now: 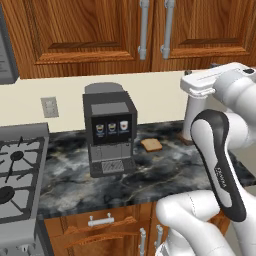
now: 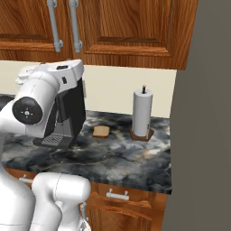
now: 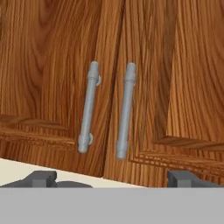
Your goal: Pick the sponge and sponge from the cabinet and place them on the counter.
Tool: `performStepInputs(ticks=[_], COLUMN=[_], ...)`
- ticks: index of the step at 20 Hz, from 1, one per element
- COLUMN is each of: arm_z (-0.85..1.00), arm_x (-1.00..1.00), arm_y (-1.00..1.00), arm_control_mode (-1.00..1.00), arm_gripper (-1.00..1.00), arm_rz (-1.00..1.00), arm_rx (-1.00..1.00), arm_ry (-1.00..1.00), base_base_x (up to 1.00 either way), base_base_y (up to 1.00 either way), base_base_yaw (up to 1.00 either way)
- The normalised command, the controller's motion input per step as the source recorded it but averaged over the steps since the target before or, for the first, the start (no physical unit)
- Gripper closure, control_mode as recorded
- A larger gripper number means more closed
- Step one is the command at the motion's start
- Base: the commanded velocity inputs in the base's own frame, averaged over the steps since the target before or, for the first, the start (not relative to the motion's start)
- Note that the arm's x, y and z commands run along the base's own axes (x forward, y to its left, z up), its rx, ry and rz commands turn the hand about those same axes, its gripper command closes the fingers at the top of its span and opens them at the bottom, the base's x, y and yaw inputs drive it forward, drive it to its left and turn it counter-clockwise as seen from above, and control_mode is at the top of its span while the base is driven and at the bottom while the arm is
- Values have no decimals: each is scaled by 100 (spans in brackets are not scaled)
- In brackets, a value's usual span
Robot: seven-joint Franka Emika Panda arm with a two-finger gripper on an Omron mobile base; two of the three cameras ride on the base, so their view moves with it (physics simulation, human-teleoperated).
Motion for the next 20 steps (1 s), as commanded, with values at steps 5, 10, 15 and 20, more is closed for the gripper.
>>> performStepInputs(ticks=[5,10,15,20], arm_z=[4,10,3,11], arm_x=[16,28,30,27], arm_y=[0,-4,-2,0], arm_control_mode=[-100,-100,-100,-100], arm_gripper=[-100,-100,-100,-100], arm_rz=[-1,-1,0,0], arm_rx=[0,3,4,4], arm_ry=[1,5,11,9], base_base_x=[0,0,0,0], base_base_y=[0,0,0,0], base_base_yaw=[0,0,0,0])
